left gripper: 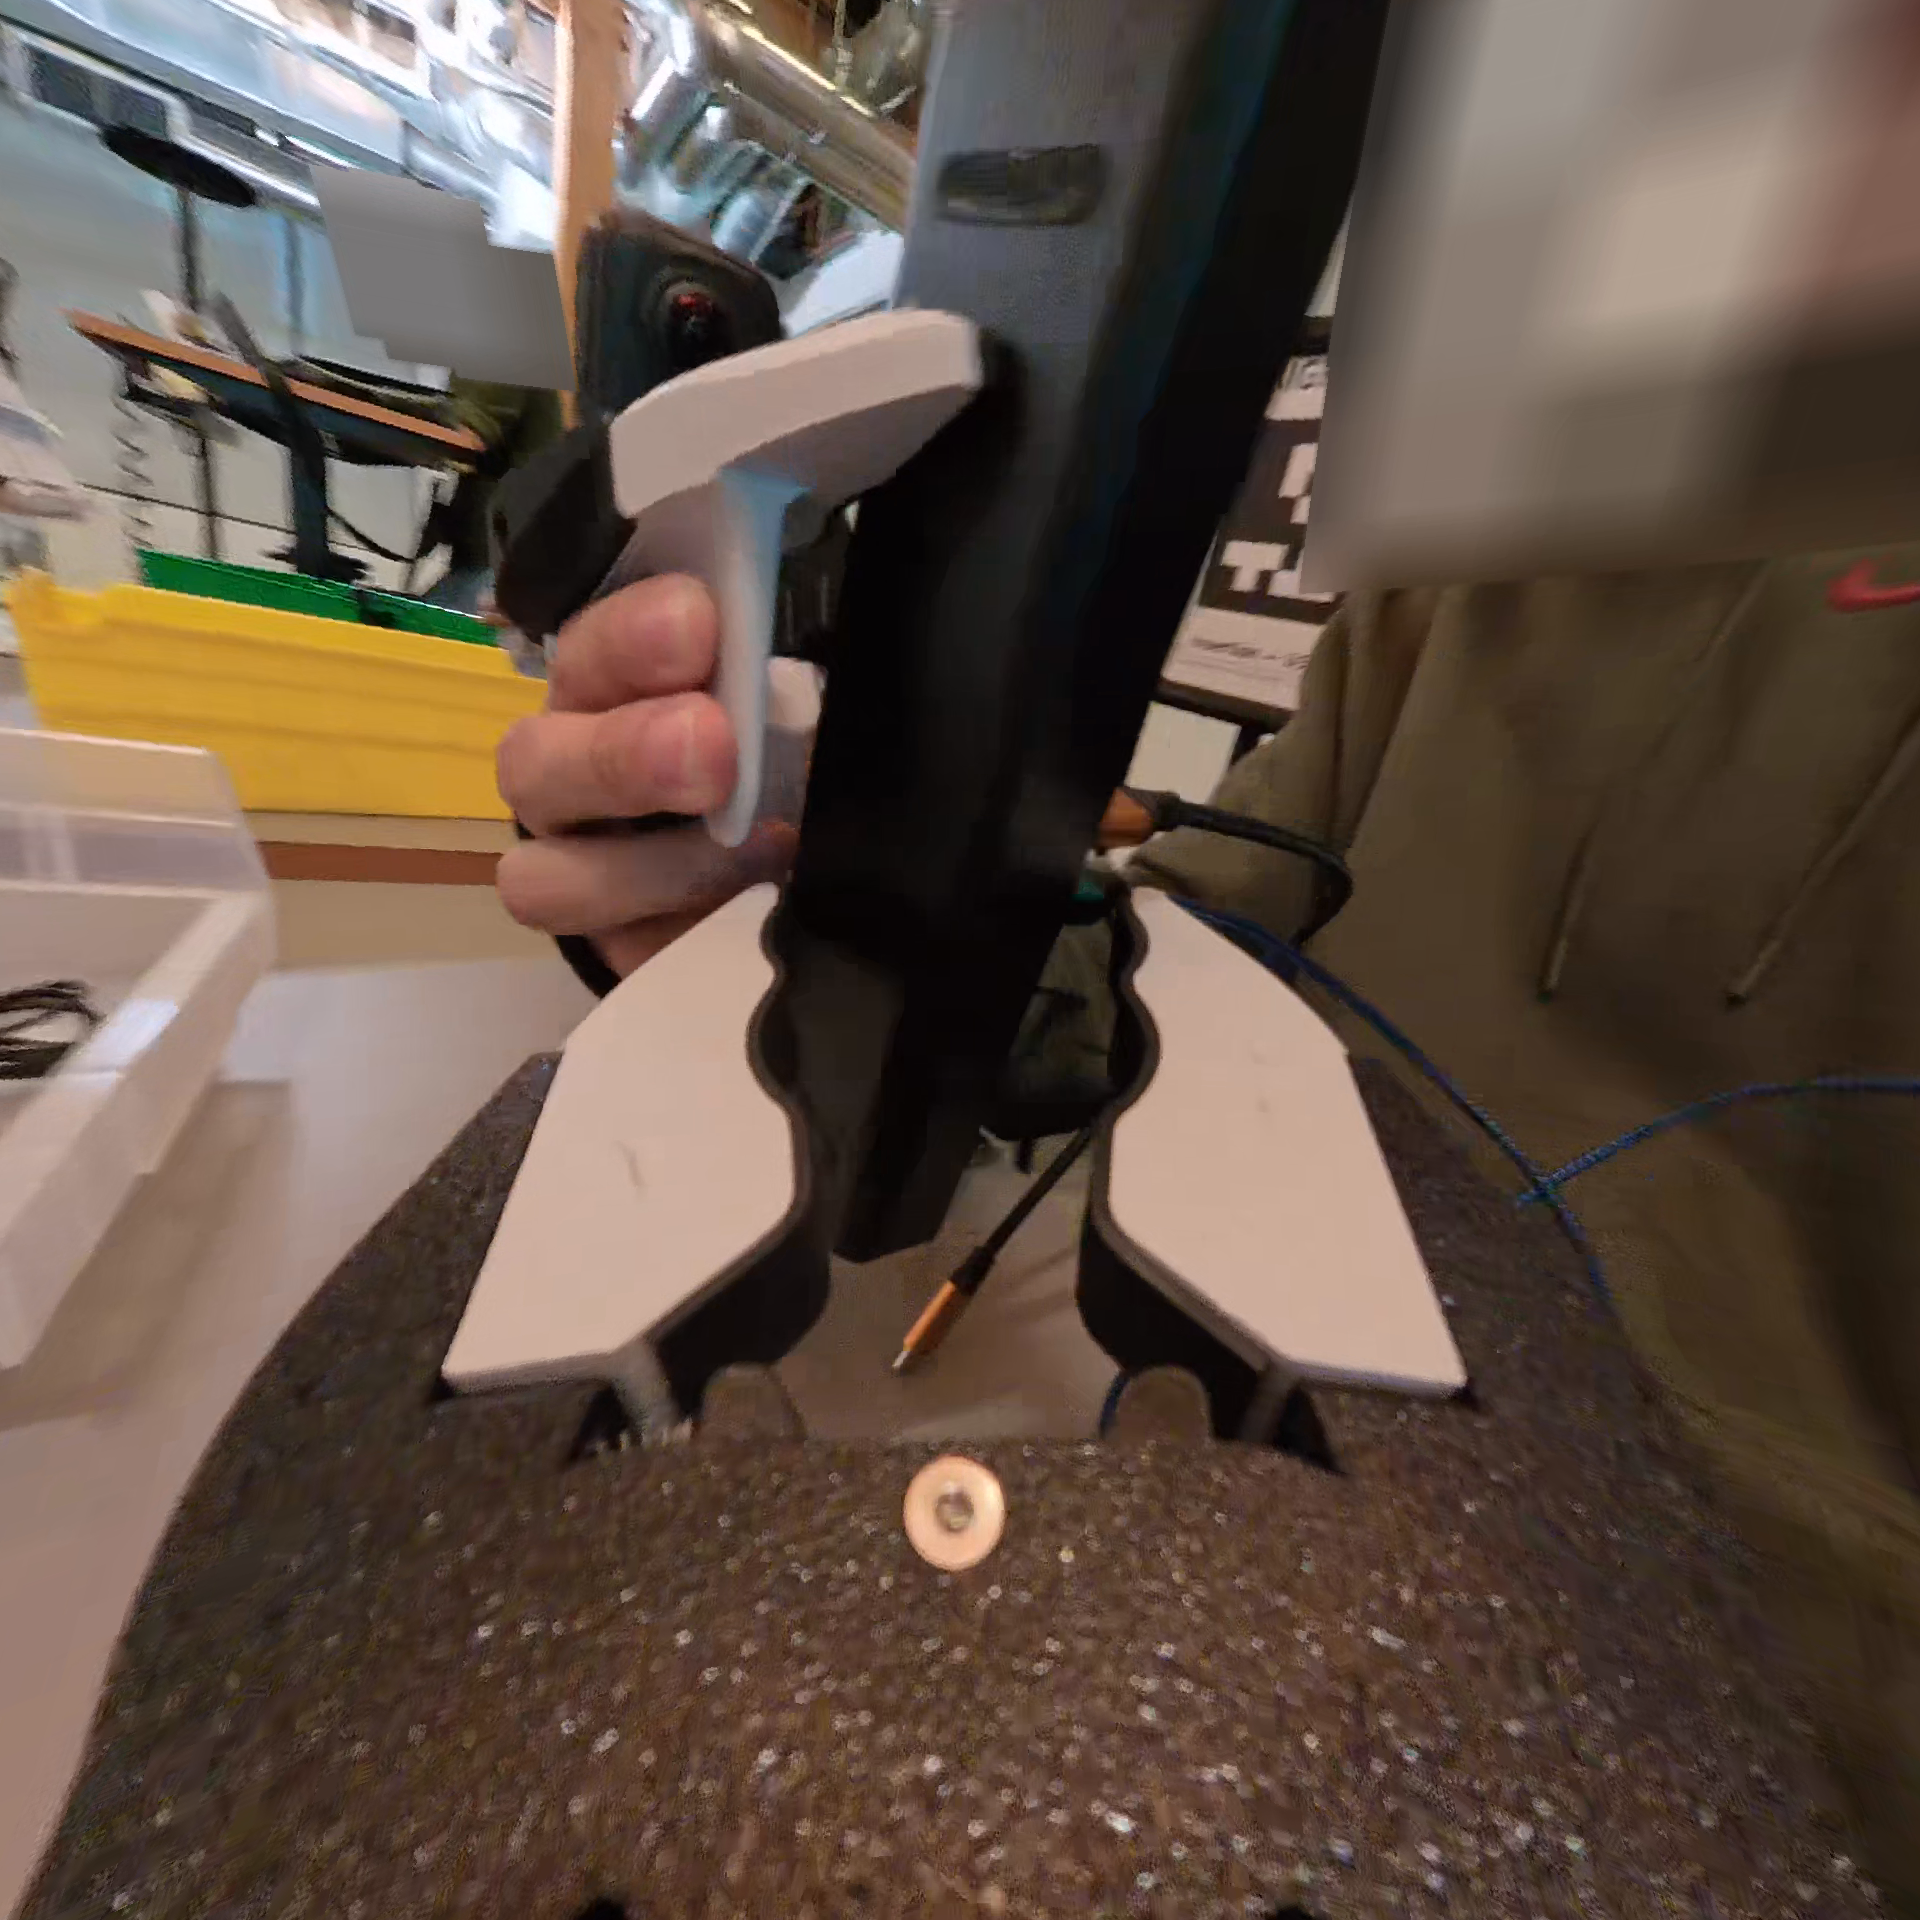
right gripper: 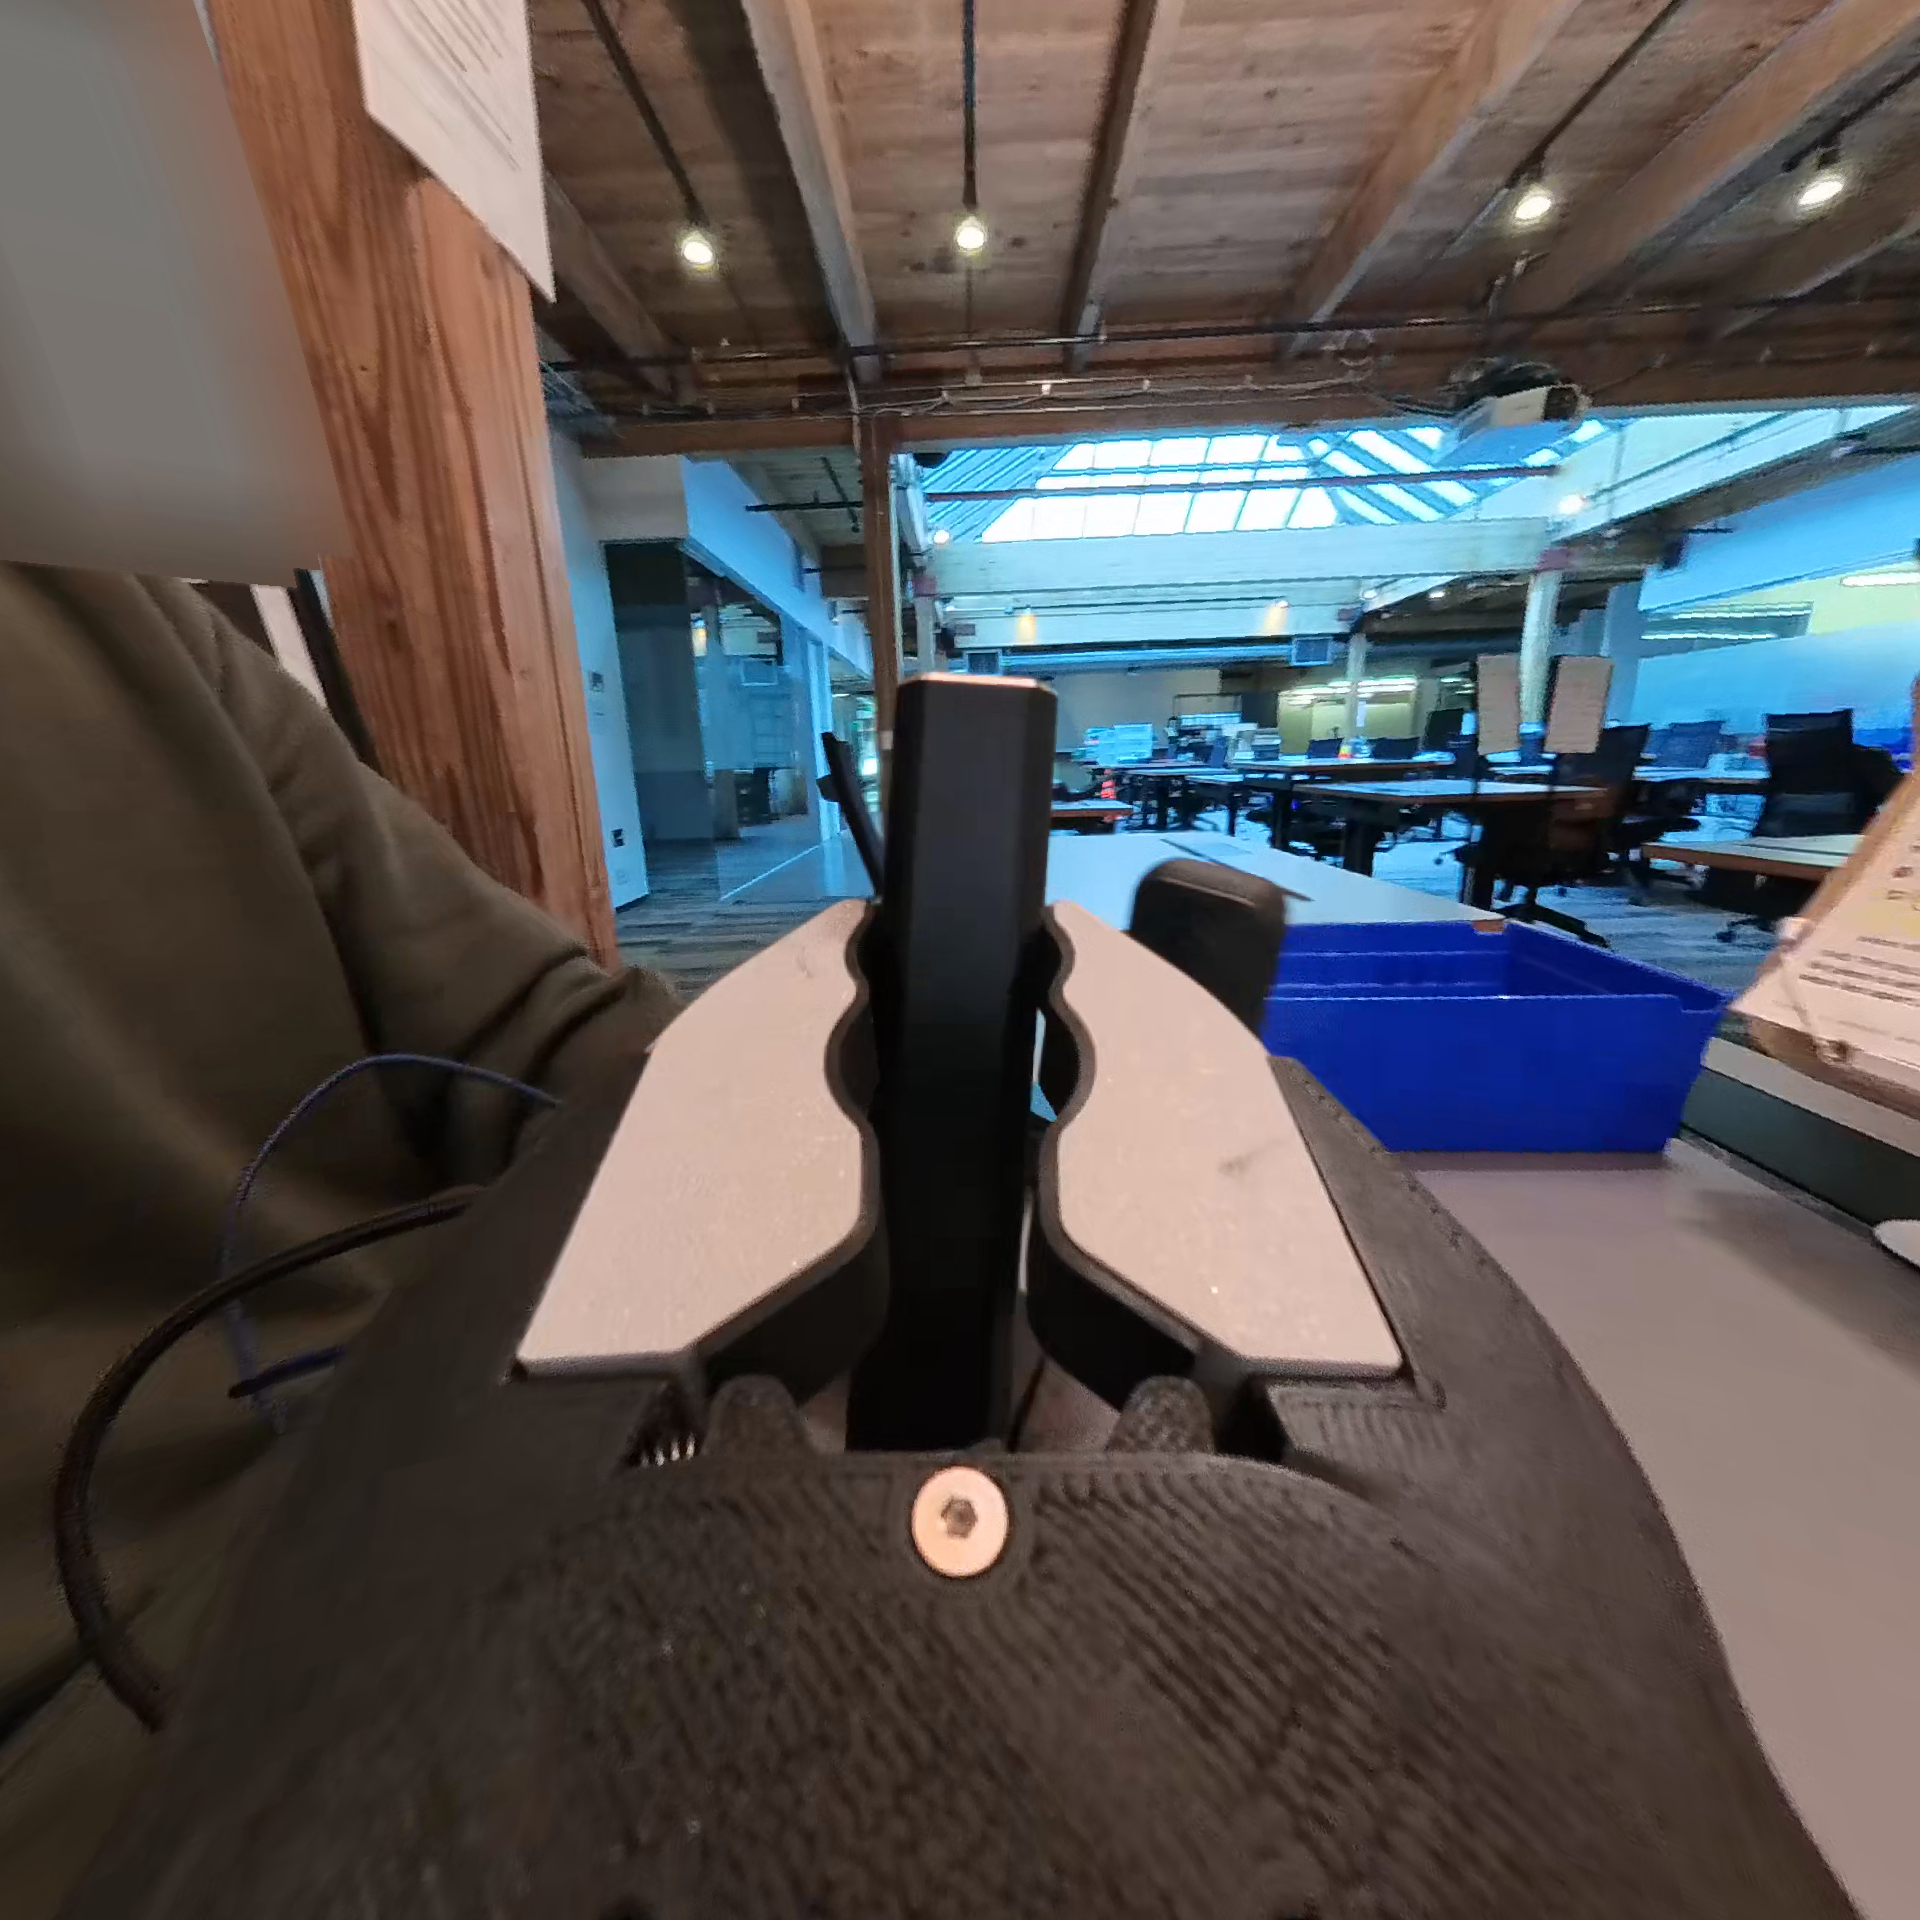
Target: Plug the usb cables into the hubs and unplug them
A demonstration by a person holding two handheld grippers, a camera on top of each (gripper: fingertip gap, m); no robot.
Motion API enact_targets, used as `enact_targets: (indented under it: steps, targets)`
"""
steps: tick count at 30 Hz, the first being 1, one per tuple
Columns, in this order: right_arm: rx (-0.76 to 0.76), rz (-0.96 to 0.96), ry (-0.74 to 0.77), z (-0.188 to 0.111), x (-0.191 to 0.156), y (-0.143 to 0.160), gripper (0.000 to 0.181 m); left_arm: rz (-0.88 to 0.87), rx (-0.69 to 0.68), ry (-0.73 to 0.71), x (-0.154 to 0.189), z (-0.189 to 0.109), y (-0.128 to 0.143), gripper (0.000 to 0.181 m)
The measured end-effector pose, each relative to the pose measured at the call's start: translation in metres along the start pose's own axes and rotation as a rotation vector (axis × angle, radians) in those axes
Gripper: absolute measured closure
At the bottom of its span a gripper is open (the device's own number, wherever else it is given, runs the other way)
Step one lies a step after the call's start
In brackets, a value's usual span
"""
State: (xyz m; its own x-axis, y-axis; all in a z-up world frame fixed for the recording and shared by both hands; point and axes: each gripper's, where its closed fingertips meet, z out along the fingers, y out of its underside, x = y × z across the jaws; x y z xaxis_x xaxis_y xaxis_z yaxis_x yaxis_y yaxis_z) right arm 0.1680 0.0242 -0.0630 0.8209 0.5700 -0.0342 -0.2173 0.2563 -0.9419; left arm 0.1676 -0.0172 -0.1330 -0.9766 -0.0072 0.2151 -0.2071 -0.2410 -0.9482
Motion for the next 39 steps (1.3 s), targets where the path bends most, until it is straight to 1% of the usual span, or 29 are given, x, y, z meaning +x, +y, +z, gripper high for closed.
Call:
enact_targets:
  steps: [2, 4, 6, 7, 8, 10, 12, 14, 16, 17, 19, 20, 22, 24, 26, 27, 28, 29, 30, 31, 32, 34, 35, 37, 39]
  targets:
    - [0.011, 0.003, 0.054, -0.006, 0.009, -0.004, 0.154, 0.080, -0.019, -0.100, -0.006, -0.004, -0.005, 0.133]
    - [0.023, 0.009, 0.072, -0.010, 0.013, -0.007, 0.154, 0.149, -0.072, -0.185, -0.012, -0.008, -0.006, 0.138]
    - [0.043, 0.033, 0.085, -0.010, 0.015, -0.009, 0.154, 0.179, -0.108, -0.241, -0.015, -0.011, -0.007, 0.147]
    - [0.056, 0.050, 0.083, -0.009, 0.015, -0.010, 0.154, 0.195, -0.114, -0.252, -0.014, -0.012, -0.008, 0.147]
    - [0.065, 0.056, 0.087, -0.007, 0.016, -0.010, 0.154, 0.218, -0.127, -0.273, -0.015, -0.013, -0.009, 0.151]
    - [0.073, 0.058, 0.115, -0.005, 0.019, -0.010, 0.154, 0.275, -0.180, -0.349, -0.019, -0.011, -0.007, 0.149]
    - [0.045, 0.041, 0.121, -0.005, 0.019, -0.006, 0.154, 0.320, -0.251, -0.432, -0.026, -0.009, -0.001, 0.150]
    - [-0.002, 0.000, 0.155, -0.007, 0.022, -0.003, 0.154, 0.308, -0.327, -0.535, -0.035, -0.013, 0.002, 0.151]
    - [-0.016, -0.019, 0.168, -0.010, 0.023, -0.005, 0.150, 0.344, -0.348, -0.629, -0.040, -0.019, -0.001, 0.153]
    - [-0.026, -0.025, 0.197, -0.013, 0.026, -0.006, 0.147, 0.373, -0.358, -0.687, -0.044, -0.024, -0.004, 0.154]
    - [-0.050, -0.059, 0.305, -0.020, 0.038, -0.007, 0.144, 0.376, -0.397, -0.801, -0.052, -0.036, -0.007, 0.154]
    - [-0.046, -0.081, 0.382, -0.024, 0.047, -0.010, 0.139, 0.368, -0.412, -0.869, -0.056, -0.043, -0.009, 0.154]
    - [-0.048, -0.109, 0.521, -0.031, 0.062, -0.014, 0.114, 0.386, -0.435, -1.001, -0.064, -0.058, -0.016, 0.154]
    - [-0.087, -0.115, 0.618, -0.030, 0.070, -0.011, 0.095, 0.455, -0.493, -1.156, -0.070, -0.073, -0.023, 0.154]
    - [-0.136, -0.125, 0.651, -0.022, 0.071, -0.004, 0.086, 0.544, -0.556, -1.285, -0.072, -0.082, -0.030, 0.154]
    - [-0.141, -0.139, 0.659, -0.017, 0.070, -0.003, 0.085, 0.584, -0.597, -1.337, -0.072, -0.085, -0.032, 0.154]
    - [-0.138, -0.158, 0.680, -0.014, 0.070, -0.003, 0.087, 0.619, -0.643, -1.367, -0.072, -0.086, -0.032, 0.154]
    - [-0.131, -0.182, 0.724, -0.015, 0.073, -0.004, 0.090, 0.651, -0.680, -1.391, -0.072, -0.087, -0.031, 0.154]
    - [-0.125, -0.216, 0.750, -0.015, 0.074, -0.004, 0.100, 0.687, -0.712, -1.414, -0.072, -0.086, -0.031, 0.154]
    - [-0.124, -0.247, 0.746, -0.015, 0.071, -0.005, 0.119, 0.719, -0.746, -1.423, -0.072, -0.085, -0.029, 0.154]
    - [-0.123, -0.258, 0.730, -0.014, 0.069, -0.005, 0.120, 0.741, -0.761, -1.422, -0.072, -0.083, -0.027, 0.153]
    - [-0.152, -0.217, 0.662, -0.013, 0.065, -0.004, 0.121, 0.725, -0.727, -1.368, -0.070, -0.077, -0.024, 0.152]
    - [-0.159, -0.195, 0.599, -0.013, 0.060, -0.005, 0.121, 0.719, -0.704, -1.309, -0.067, -0.072, -0.022, 0.149]
    - [-0.151, -0.162, 0.473, -0.014, 0.048, -0.009, 0.121, 0.703, -0.664, -1.145, -0.057, -0.058, -0.020, 0.139]
    - [-0.180, -0.123, 0.326, -0.016, 0.033, -0.006, 0.121, 0.583, -0.630, -0.933, -0.041, -0.045, -0.011, 0.130]
